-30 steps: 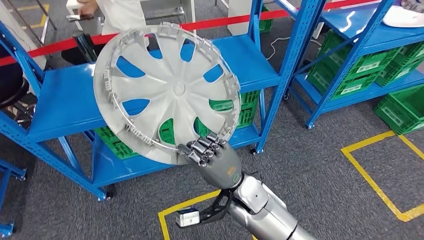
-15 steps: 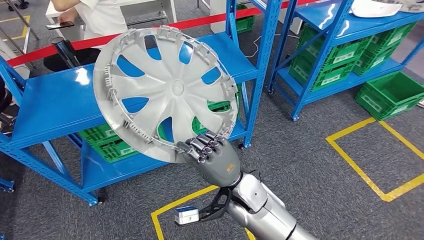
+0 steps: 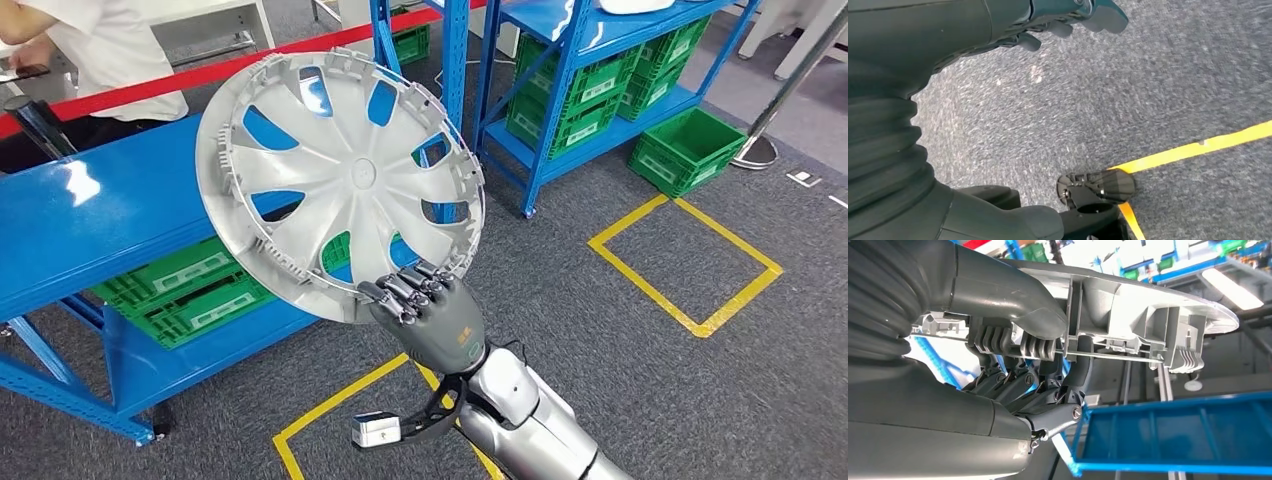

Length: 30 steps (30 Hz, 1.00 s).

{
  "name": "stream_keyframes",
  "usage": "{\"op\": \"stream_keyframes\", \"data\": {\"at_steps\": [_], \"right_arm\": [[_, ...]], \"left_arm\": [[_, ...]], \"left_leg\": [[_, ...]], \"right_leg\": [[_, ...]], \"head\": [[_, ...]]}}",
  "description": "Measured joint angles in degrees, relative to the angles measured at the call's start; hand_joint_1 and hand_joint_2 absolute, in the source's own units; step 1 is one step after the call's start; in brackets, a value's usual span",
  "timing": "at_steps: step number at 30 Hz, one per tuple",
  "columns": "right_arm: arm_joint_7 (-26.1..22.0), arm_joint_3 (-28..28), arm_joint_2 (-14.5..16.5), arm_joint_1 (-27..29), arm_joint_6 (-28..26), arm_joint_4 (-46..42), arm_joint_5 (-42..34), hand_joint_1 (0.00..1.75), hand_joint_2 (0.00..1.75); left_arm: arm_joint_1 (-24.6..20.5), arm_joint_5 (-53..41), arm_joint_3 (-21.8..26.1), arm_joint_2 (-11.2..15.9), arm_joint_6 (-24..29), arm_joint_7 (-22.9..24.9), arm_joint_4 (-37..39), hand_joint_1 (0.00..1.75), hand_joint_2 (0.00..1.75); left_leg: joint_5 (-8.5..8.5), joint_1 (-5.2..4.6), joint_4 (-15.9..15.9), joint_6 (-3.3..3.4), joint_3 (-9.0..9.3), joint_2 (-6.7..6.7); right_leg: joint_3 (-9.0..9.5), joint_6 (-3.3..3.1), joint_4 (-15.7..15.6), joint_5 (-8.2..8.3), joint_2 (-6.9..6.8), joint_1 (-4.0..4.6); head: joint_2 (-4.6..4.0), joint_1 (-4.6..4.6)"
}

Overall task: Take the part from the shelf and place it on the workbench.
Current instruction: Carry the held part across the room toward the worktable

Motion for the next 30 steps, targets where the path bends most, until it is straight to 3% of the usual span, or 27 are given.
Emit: {"op": "stream_keyframes", "data": {"at_steps": [2,3,5,7,9,10,12,13,15,16,18,20,22,24,25,26,27,28,30], "right_arm": [[0.0,0.0,0.0,0.0,0.4,-0.3,0.2,1.75,1.75],[0.0,-0.1,0.0,0.0,0.5,-0.5,0.2,1.75,1.75],[-0.1,-0.1,0.1,-0.2,0.9,-0.7,0.3,1.75,1.75],[0.0,-0.1,0.3,-0.5,1.3,-0.8,0.4,1.75,1.75],[0.0,-0.1,0.4,-0.6,1.7,-0.8,0.5,1.75,1.75],[0.0,-0.1,0.4,-0.6,1.8,-0.8,0.6,1.75,1.75],[0.1,-0.1,0.4,-0.6,2.0,-0.9,0.8,1.75,1.75],[0.2,-0.1,0.4,-0.6,2.1,-1.0,0.9,1.75,1.75],[0.6,-0.1,0.4,-0.6,2.3,-1.2,1.4,1.75,1.75],[0.8,-0.1,0.4,-0.4,2.4,-1.4,1.6,1.75,1.75],[1.1,-0.1,0.3,0.0,2.6,-1.9,2.0,1.75,1.75],[1.1,-0.2,0.2,0.1,2.7,-2.4,2.1,1.75,1.75],[1.2,-0.2,0.1,0.1,3.0,-2.6,2.2,1.75,1.75],[1.3,-0.1,0.0,0.3,3.3,-2.6,2.2,1.75,1.75],[1.4,-0.1,0.0,0.4,3.3,-2.6,2.1,1.75,1.75],[1.5,-0.2,-0.1,0.5,3.4,-2.6,2.0,1.75,1.75],[1.5,-0.2,-0.3,0.5,3.4,-2.6,1.9,1.75,1.75],[1.4,-0.2,-0.3,0.5,3.5,-2.6,1.8,1.75,1.75],[0.9,-0.2,-0.4,0.5,3.4,-2.5,1.6,1.75,1.75]], "left_arm": [[-0.1,0.0,0.0,0.0,0.0,0.3,0.0,0.0,1.75],[-0.2,0.0,0.0,-0.1,0.0,0.4,0.0,0.0,1.75],[-0.2,0.0,0.0,-0.1,0.0,0.4,0.0,0.0,1.75],[0.0,0.2,0.1,-0.2,0.0,0.4,0.0,0.0,1.75],[0.1,0.4,0.1,-0.2,0.0,0.4,0.0,0.0,1.75],[0.2,0.6,0.1,-0.2,-0.1,0.4,0.1,0.0,1.75],[0.1,0.8,0.2,-0.3,-0.1,0.2,0.0,0.0,1.75],[0.1,0.9,0.2,-0.2,-0.2,0.0,0.0,0.0,1.75],[0.0,1.4,0.4,-0.3,-0.3,-0.8,0.0,0.0,1.75],[0.0,1.6,0.5,-0.3,-0.3,-1.2,0.0,0.0,1.75],[-0.1,1.8,0.6,-0.6,-0.3,-1.7,0.0,0.0,1.75],[-0.1,1.9,0.6,-0.8,-0.4,-1.8,-0.1,0.0,1.75],[0.0,1.8,0.6,-0.9,-0.4,-1.8,0.0,0.0,1.75],[0.1,1.8,0.6,-1.0,-0.4,-1.8,0.0,0.0,1.75],[0.1,1.8,0.6,-1.0,-0.4,-1.8,0.0,0.0,1.75],[0.1,1.8,0.6,-1.0,-0.3,-1.7,0.0,0.0,1.75],[0.1,1.7,0.6,-1.1,-0.2,-1.5,0.0,0.0,1.75],[0.1,1.6,0.6,-0.9,-0.1,-1.3,0.0,0.0,1.75],[0.1,1.5,0.6,-0.7,0.1,-0.5,-0.1,0.0,1.75]], "left_leg": [[0.05,-0.03,-0.1,-0.68,0.15,1.07],[-0.18,0.1,0.2,-1.08,0.1,0.91],[-2.51,0.41,3.0,-1.83,-0.99,-1.68],[-6.72,0.63,9.9,-2.32,-3.73,-4.82],[-8.97,0.67,15.5,-2.35,-5.96,-5.63],[-8.45,0.66,15.5,-2.17,-5.73,-5.76],[-4.94,0.55,9.1,-1.22,-2.12,-6.93],[-3.54,0.48,4.9,-0.5,0.12,-8.4],[-2.29,0.08,-0.4,0.77,2.73,-10.38],[-2.44,-0.13,-1.1,1.11,2.91,-10.51],[-1.58,-0.23,-2.3,1.34,3.25,-9.15],[-0.21,0.21,-3.9,1.48,3.82,-7.56],[0.47,0.39,-4.6,1.55,3.88,-5.72],[0.55,0.45,-4.6,1.47,3.61,-3.88],[0.53,0.56,-4.4,1.31,3.45,-3.01],[0.43,0.77,-4.1,1.02,3.27,-2.2],[0.18,1.03,-3.6,0.57,3.07,-1.42],[-0.18,1.06,-3.0,0.0,2.85,-0.78],[-1.17,0.92,-1.8,-1.02,2.52,0.33]], "right_leg": [[-0.39,-0.89,0.1,0.49,1.1,0.06],[-0.55,-1.29,0.0,0.78,1.73,-0.02],[-0.89,-1.98,-0.2,1.42,2.96,-0.34],[-1.49,-2.3,-0.2,1.95,4.32,-0.45],[-2.17,-2.29,-0.2,2.49,5.94,-0.43],[-2.46,-2.2,-0.2,2.77,6.8,-0.41],[-2.83,-1.98,-0.2,3.28,8.45,-0.35],[-2.95,-1.79,-0.3,3.54,9.12,-0.39],[-3.26,-1.17,-0.5,4.04,10.22,-0.79],[-3.4,-0.71,-0.8,4.32,10.7,-1.04],[-3.53,0.13,-1.4,4.99,11.41,-1.14],[-4.46,0.47,-0.1,3.89,9.26,-0.67],[-7.17,0.68,6.0,0.01,6.11,-0.39],[-9.58,1.17,12.4,-2.9,5.11,-0.53],[-9.45,1.47,12.9,-2.88,4.89,-0.66],[-8.1,1.8,11.2,-1.91,4.53,-0.86],[-5.66,2.26,7.5,-0.4,3.65,-1.12],[-3.41,2.57,4.0,0.73,2.13,-1.29],[-1.0,2.1,-0.2,1.8,0.02,-1.56]], "head": [[0.0,-0.07],[0.0,-0.06],[0.0,-0.2],[0.0,-0.36],[0.0,-0.41],[0.0,-0.41],[0.0,-0.43],[0.0,-0.33],[0.0,-0.31],[0.0,-0.32],[0.0,-0.49],[0.0,-0.27],[0.0,0.19],[0.0,0.4],[0.0,0.4],[0.0,0.41],[0.0,0.42],[0.0,0.51],[0.0,0.45]]}}
